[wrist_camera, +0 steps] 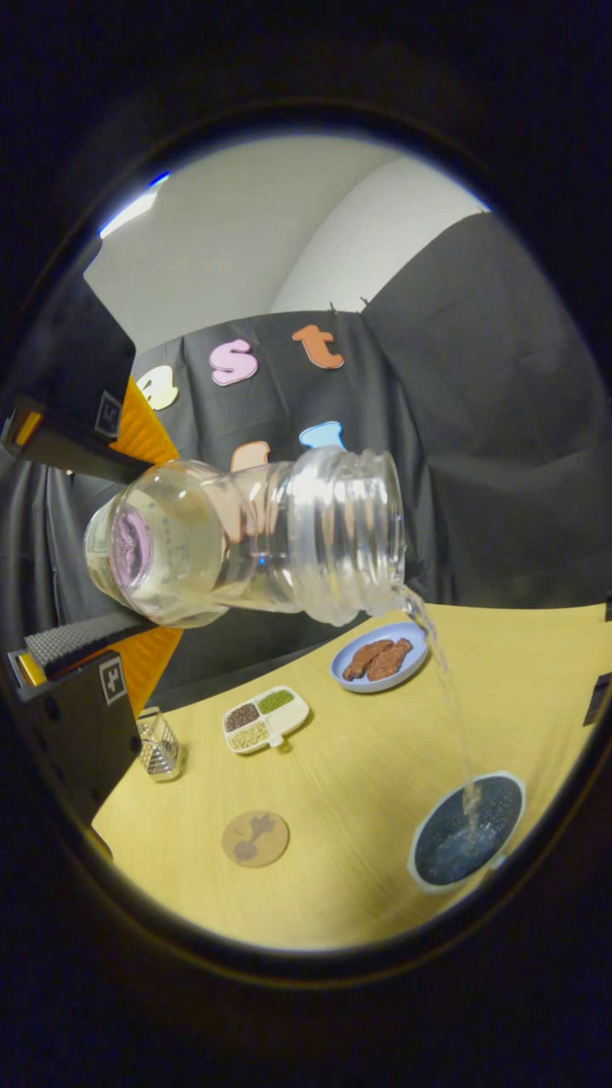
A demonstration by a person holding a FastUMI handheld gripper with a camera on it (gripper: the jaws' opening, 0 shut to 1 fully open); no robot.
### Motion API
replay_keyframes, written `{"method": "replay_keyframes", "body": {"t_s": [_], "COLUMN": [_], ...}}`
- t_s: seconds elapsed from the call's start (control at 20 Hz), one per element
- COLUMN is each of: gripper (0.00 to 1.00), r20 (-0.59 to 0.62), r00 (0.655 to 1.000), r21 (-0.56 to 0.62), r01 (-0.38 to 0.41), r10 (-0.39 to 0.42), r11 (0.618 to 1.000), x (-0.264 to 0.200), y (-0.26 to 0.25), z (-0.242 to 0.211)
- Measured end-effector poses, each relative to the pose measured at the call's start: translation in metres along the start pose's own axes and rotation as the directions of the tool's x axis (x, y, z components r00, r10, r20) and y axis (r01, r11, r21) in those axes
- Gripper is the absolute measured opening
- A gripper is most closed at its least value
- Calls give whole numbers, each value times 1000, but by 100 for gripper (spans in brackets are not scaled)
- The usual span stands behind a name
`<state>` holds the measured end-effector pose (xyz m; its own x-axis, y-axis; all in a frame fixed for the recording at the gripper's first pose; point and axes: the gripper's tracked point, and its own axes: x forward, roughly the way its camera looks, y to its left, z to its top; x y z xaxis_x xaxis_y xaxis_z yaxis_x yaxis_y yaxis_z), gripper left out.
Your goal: Take the bottle from table, then pour the juice into the cup, finally place the bottle on the coaster
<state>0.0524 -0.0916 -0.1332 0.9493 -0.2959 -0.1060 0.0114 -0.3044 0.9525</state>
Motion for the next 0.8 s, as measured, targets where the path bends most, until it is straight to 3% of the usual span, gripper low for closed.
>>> {"method": "replay_keyframes", "body": {"t_s": [0.8], "gripper": [99], "r20": [31], "r00": [1000], "r21": [64], "r01": [-8], "r10": [6], "r11": [998], "x": [3], "y": [11], "z": [8]}}
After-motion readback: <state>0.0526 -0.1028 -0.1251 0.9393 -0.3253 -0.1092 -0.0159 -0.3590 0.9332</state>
